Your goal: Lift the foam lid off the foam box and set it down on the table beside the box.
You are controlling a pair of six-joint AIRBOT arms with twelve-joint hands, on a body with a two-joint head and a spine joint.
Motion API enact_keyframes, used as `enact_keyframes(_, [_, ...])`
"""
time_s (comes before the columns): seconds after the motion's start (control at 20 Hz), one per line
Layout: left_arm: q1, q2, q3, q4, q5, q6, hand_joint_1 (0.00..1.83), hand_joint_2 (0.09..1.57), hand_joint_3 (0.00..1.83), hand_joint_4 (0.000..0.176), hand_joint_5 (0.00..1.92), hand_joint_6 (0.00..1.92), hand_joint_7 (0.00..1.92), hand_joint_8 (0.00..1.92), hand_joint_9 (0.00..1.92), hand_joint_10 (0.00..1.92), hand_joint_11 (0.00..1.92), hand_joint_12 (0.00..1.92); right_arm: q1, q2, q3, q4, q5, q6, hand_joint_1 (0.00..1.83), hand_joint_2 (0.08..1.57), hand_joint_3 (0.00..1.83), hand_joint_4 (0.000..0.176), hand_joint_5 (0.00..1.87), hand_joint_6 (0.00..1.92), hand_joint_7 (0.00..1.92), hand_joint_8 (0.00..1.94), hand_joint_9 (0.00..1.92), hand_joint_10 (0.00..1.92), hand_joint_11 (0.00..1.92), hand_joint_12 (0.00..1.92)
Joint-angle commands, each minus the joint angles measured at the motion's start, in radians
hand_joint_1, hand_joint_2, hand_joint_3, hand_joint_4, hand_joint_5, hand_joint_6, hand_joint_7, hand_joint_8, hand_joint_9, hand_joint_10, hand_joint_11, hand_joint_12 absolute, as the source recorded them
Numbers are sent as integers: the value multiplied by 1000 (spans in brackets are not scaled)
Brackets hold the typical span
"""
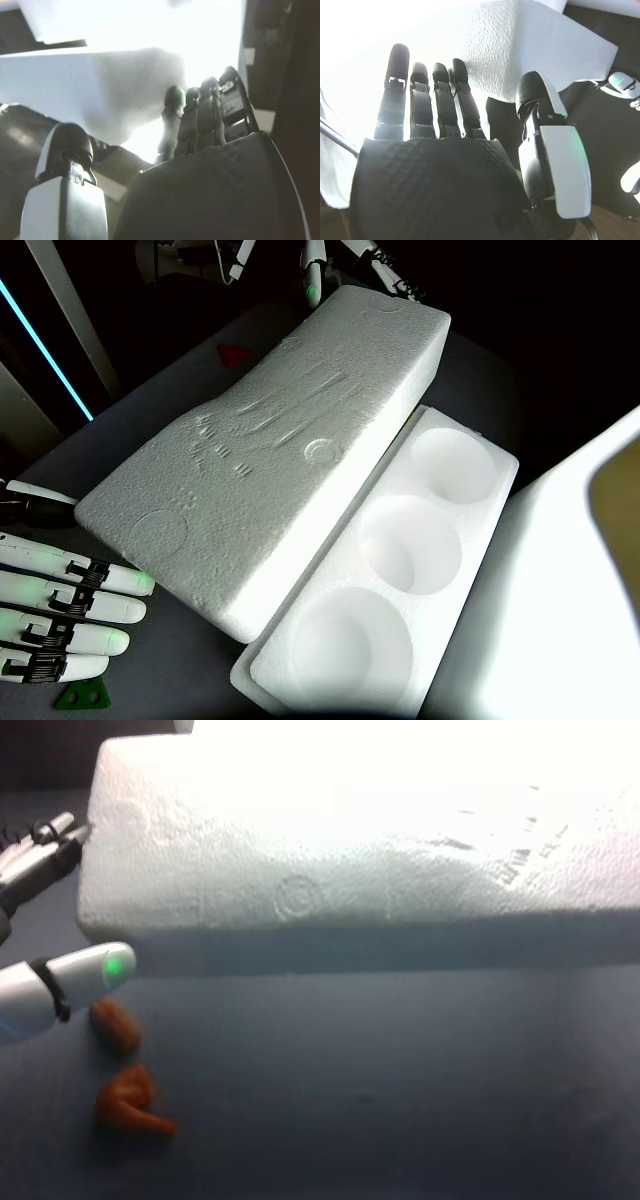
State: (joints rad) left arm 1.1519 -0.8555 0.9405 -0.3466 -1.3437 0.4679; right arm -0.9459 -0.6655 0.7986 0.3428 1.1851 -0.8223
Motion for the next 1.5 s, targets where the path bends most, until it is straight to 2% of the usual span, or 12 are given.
enact_keyframes(0.0, [6, 1, -9, 33, -150, -13, 331, 1167, 2, 0, 205, 5, 0, 0, 0, 0, 0, 0, 1, 6, -4, -41, 137, 13, 331, 1348, 0, 0, 249, 47, 97, 2, 49, 68, 0, 564])
enact_keyframes(0.2, [49, -32, -3, 10, -138, -43, 316, 1168, 1, 0, 217, 8, 0, 0, 0, 0, 0, 0, -35, -5, -4, -19, 137, 27, 356, 1306, 0, 0, 290, 24, 186, 10, 124, 78, 0, 852])
enact_keyframes(0.35, [49, -56, 14, 16, -97, -58, 292, 1159, 0, 0, 211, 4, 0, 0, 0, 0, 0, 0, -70, -14, -1, 8, 139, 33, 310, 1319, 1, 0, 297, 16, 162, 1, 100, 65, 0, 817])
enact_keyframes(0.55, [40, -81, 40, 24, -45, -70, 303, 1155, 0, 26, 220, 6, 0, 0, 0, 0, 20, 11, -105, -21, 12, 50, 139, 41, 307, 1316, 2, 0, 289, 5, 132, 0, 97, 57, 0, 848])
enact_keyframes(0.8, [12, -108, 77, 33, 28, -71, 316, 1139, 0, 14, 197, 0, 0, 0, 0, 0, 0, 0, -152, -43, 42, 104, 134, 58, 341, 1308, 0, 0, 253, 2, 119, 1, 105, 54, 0, 994])
enact_keyframes(0.85, [6, -113, 83, 33, 39, -71, 338, 1143, 0, 7, 172, 0, 0, 0, 0, 0, 0, 0, -155, -48, 50, 118, 124, 58, 362, 1317, 0, 0, 216, 2, 83, 2, 70, 32, 0, 877])
enact_keyframes(0.95, [3, -115, 86, 34, 43, -70, 320, 1134, 0, 6, 161, 0, 0, 0, 0, 0, 0, 0, -160, -56, 60, 129, 110, 64, 351, 1313, 0, 0, 199, 0, 75, 1, 71, 30, 0, 861])
enact_keyframes(1.15, [3, -87, 72, 20, -8, -50, 315, 1119, 0, 16, 6, 0, 0, 0, 0, 0, 4, 2, -161, -51, 61, 134, 140, 65, 285, 1247, 0, 0, 1, 0, 0, 0, 53, 13, 0, 1234])
enact_keyframes(1.2, [-1, -77, 69, 21, -23, -42, 285, 1129, 0, 14, 0, 0, 0, 0, 0, 0, 0, 0, -158, -45, 59, 129, 156, 65, 276, 1233, 0, 0, 0, 0, 0, 0, 1, 4, 0, 985])
enact_keyframes(1.25, [-9, -67, 67, 31, -31, -34, 285, 1129, 0, 14, 0, 0, 0, 0, 0, 0, 0, 0, -153, -39, 57, 120, 170, 65, 276, 1233, 0, 0, 0, 0, 0, 0, 1, 4, 0, 985])
enact_keyframes(1.3, [-25, -57, 67, 45, -38, -25, 281, 1126, 0, 35, 0, 0, 0, 0, 0, 0, 0, 0, -144, -32, 56, 103, 182, 65, 246, 1259, 2, 0, 0, 0, 0, 0, 0, 0, 0, 521])
enact_keyframes(1.45, [-85, -51, 89, 86, -22, -12, 285, 1139, 3, 27, 0, 0, 0, 0, 0, 0, 0, 0, -124, -27, 66, 56, 195, 53, 196, 1272, 1, 0, 0, 0, 0, 0, 0, 0, 0, 315])
